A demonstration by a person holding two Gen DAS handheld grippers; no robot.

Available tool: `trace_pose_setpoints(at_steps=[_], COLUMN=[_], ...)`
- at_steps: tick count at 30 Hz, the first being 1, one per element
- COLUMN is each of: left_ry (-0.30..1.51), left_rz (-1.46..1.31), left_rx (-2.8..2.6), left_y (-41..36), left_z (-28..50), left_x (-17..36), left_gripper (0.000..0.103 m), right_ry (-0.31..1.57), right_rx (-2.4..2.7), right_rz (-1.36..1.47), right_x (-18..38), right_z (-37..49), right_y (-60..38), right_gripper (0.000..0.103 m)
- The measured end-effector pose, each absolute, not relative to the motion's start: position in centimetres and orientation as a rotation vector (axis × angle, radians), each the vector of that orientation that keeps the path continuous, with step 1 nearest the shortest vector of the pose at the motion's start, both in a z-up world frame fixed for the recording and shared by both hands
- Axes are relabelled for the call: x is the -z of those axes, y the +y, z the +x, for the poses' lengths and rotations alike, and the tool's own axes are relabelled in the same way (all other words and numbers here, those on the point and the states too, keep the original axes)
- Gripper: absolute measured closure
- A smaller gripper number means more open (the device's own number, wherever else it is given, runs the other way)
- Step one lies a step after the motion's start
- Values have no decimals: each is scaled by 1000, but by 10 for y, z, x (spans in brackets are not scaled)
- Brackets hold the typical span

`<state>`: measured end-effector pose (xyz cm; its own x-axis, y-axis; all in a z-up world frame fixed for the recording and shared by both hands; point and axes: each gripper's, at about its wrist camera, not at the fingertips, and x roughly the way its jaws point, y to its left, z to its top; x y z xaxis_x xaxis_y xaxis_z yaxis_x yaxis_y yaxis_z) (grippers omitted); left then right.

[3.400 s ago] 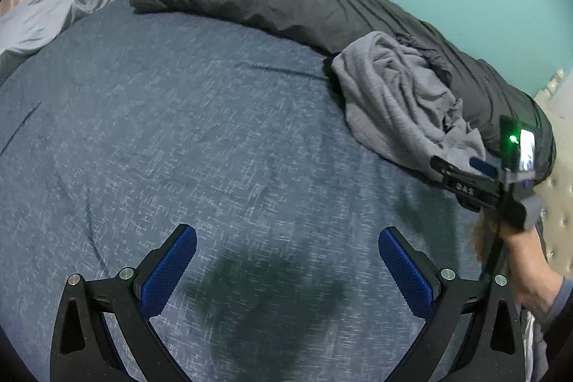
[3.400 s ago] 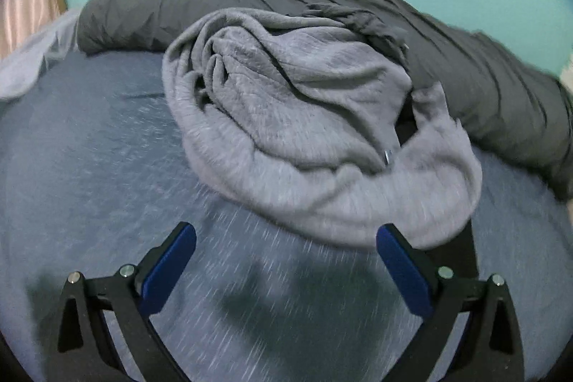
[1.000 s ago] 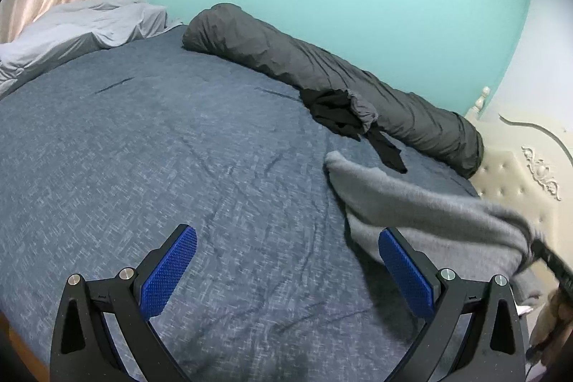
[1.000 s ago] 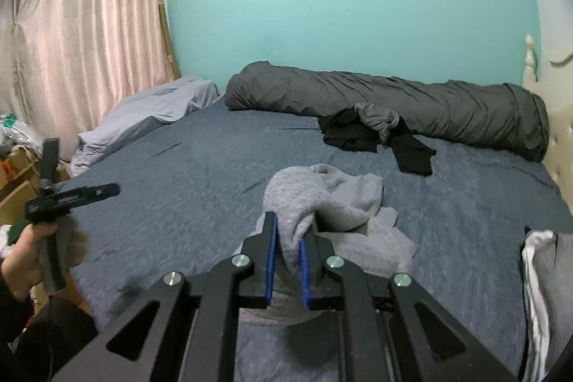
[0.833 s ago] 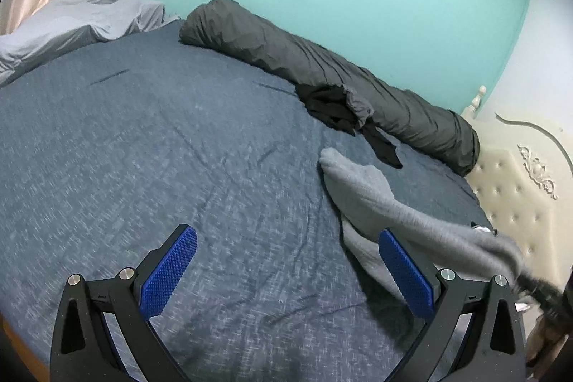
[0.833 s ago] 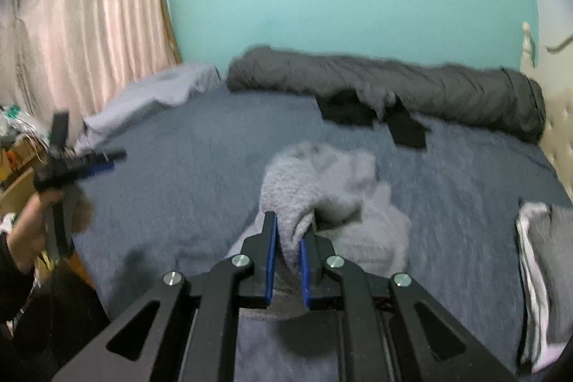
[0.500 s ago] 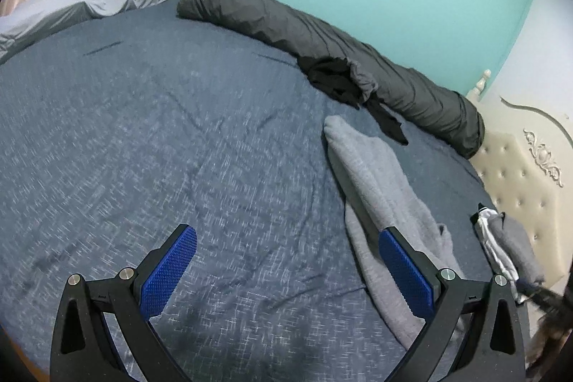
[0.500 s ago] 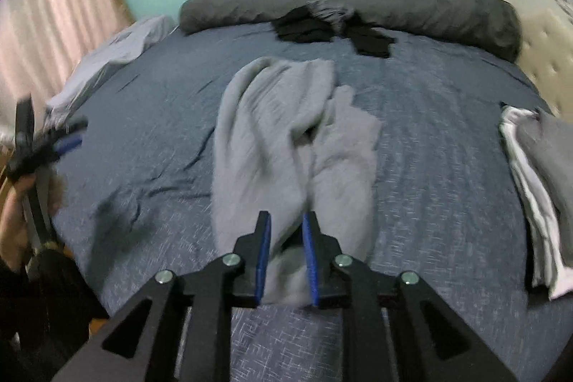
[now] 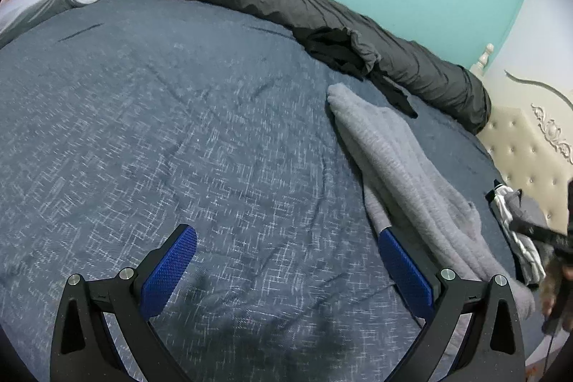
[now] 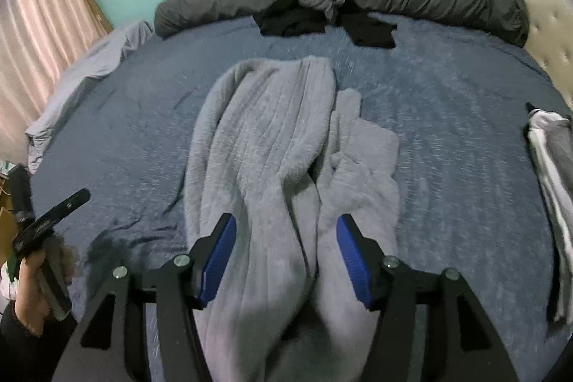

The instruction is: Fold clothes

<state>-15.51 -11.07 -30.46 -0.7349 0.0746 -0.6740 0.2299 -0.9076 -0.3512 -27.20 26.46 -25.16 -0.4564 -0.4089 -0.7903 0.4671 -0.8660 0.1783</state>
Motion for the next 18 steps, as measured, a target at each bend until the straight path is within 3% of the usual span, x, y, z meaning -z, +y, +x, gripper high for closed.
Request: trace_pose_setpoints(at_steps=[15, 18], left_ry=[632, 634], left_rz=[1125, 1129], left_rx=[2709, 2703], left_y=[-146, -149], left_z=[-176, -178], left_x=[325, 327], left_gripper=[0, 0], right_ry=[146, 69], right_rx=[2288, 2271], right_rz=[1391, 1385], right_x=[270, 276], right_z=[-380, -382], right_y=[187, 173], right_gripper=[39, 39])
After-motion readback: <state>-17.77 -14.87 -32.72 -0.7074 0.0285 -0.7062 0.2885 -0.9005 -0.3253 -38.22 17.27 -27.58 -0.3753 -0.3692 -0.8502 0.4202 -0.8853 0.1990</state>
